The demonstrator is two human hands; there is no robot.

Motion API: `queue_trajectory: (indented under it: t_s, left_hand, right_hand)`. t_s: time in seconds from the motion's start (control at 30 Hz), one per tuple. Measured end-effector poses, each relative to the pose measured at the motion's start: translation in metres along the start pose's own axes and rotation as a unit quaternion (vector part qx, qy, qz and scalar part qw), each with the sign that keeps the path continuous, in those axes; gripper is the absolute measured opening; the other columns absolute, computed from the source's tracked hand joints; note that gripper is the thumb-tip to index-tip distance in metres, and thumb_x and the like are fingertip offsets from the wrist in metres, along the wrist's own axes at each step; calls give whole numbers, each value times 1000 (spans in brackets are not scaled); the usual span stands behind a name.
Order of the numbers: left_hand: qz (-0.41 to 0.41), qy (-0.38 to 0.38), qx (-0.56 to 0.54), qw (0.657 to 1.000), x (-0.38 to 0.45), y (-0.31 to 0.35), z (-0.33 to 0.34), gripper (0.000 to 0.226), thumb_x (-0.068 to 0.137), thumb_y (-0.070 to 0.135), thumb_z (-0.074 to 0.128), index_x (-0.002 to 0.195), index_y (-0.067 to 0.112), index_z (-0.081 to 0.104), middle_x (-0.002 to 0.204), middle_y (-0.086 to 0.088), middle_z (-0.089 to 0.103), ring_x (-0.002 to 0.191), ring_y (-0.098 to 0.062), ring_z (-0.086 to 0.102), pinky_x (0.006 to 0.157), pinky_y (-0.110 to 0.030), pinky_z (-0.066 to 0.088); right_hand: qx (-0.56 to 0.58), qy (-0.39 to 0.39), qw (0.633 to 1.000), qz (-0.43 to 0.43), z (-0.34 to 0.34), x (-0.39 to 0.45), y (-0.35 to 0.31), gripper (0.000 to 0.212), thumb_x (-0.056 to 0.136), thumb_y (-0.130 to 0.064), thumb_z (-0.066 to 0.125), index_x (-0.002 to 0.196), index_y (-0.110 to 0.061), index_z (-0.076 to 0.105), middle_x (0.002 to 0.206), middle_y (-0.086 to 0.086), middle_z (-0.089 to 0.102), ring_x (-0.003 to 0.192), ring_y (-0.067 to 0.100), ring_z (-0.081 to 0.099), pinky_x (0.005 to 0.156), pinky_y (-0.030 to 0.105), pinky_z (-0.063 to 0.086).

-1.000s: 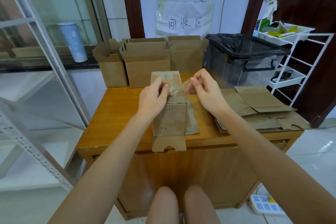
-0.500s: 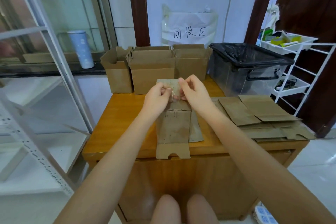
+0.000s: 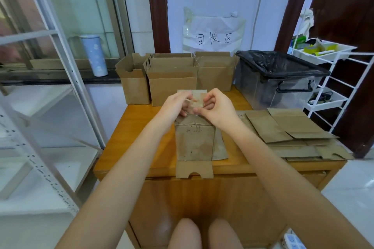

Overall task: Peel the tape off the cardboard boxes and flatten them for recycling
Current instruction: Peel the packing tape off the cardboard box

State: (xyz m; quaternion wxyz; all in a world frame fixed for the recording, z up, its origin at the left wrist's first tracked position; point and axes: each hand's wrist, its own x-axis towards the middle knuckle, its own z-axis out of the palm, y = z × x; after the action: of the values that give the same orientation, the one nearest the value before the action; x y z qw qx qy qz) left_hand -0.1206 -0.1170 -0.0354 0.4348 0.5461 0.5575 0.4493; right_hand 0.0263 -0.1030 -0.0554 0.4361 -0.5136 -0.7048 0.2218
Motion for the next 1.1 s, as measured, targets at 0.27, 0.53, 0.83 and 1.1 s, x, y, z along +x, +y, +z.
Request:
queue_trajectory:
  t_s: [0.27,0.53,0.83,1.1]
  left_hand:
    - [78,-64,44,994,-2,-5,-9,1,89,21,66,90,21,65,85,5,70,83,-11,62,73,-21,45]
    - [87,-61,53,993,-4,-5,-12,19,87,4,65,104,12,64,86,0,71,80,-7,67,75,-18,52]
    - [197,3,217,956,-4,3,-3,27,84,5,69,102,25,64,90,7,69,88,-12,62,78,-22,49]
    - [254,50,302,917,2,9,-5,16,85,10,68,86,26,66,84,10,63,86,-12,59,84,-36,52]
  right_hand:
    - [-13,-4,1000,-24,2,-1,-3,35,76,-21,75,84,-20,41,73,-6,55,67,15,55,71,41,54]
    - [89,-193,977,13,-31,1,-1,48,70,-8,82,110,-10,55,101,5,65,86,8,64,74,13,52]
    - [-33,-197,979,-36,-22,10,-1,41,76,-36,77,110,-14,67,97,-4,69,86,2,63,75,14,47]
    - [45,-179,983,13,-17,13,-12,43,95,-46,47,117,-12,63,98,4,72,81,8,65,78,22,54]
